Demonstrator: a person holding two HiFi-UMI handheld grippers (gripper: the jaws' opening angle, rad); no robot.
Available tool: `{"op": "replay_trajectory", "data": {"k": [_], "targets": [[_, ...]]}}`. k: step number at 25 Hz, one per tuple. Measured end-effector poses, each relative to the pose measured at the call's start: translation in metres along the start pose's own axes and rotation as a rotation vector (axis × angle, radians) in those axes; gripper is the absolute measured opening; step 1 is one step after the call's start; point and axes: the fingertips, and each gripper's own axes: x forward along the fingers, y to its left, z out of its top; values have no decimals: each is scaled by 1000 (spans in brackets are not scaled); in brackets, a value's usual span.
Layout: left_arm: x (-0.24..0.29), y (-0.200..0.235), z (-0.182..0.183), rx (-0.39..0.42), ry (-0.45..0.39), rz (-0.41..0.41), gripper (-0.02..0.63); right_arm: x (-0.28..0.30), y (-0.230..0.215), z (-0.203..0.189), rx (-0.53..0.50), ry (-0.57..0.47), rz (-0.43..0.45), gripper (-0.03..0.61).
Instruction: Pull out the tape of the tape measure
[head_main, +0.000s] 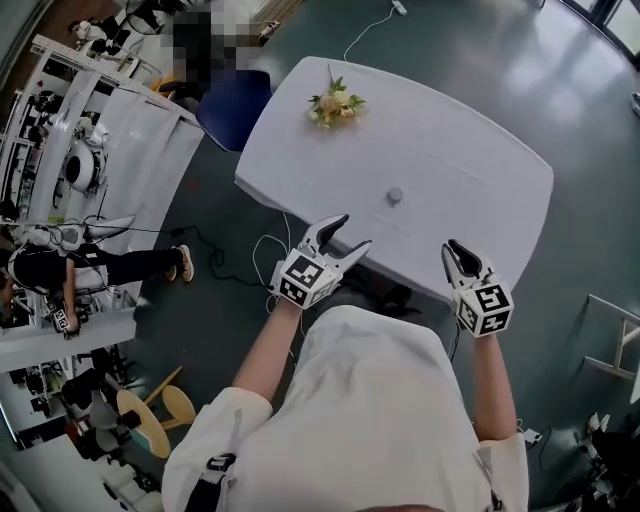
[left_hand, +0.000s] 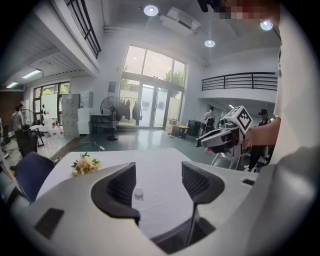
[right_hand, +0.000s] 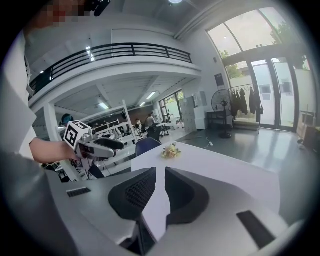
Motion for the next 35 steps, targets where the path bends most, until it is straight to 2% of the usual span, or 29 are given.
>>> {"op": "replay_trajectory", "data": {"k": [4, 8, 16, 24, 35], "targets": [[12, 19, -3, 11, 6, -47, 290, 16, -2, -4, 30, 2, -33, 58], [31, 43, -3, 78, 45, -106, 290, 33, -8, 1, 63, 7, -76, 58], [80, 79, -24, 188, 158, -300, 290, 69, -25, -7, 135, 38, -168, 58], [133, 88, -66, 294, 266, -475, 290, 107, -31, -44, 199, 101, -217, 58], [208, 97, -123, 406, 416, -642, 290, 160, -60, -90, 301, 177, -236, 58]]}}
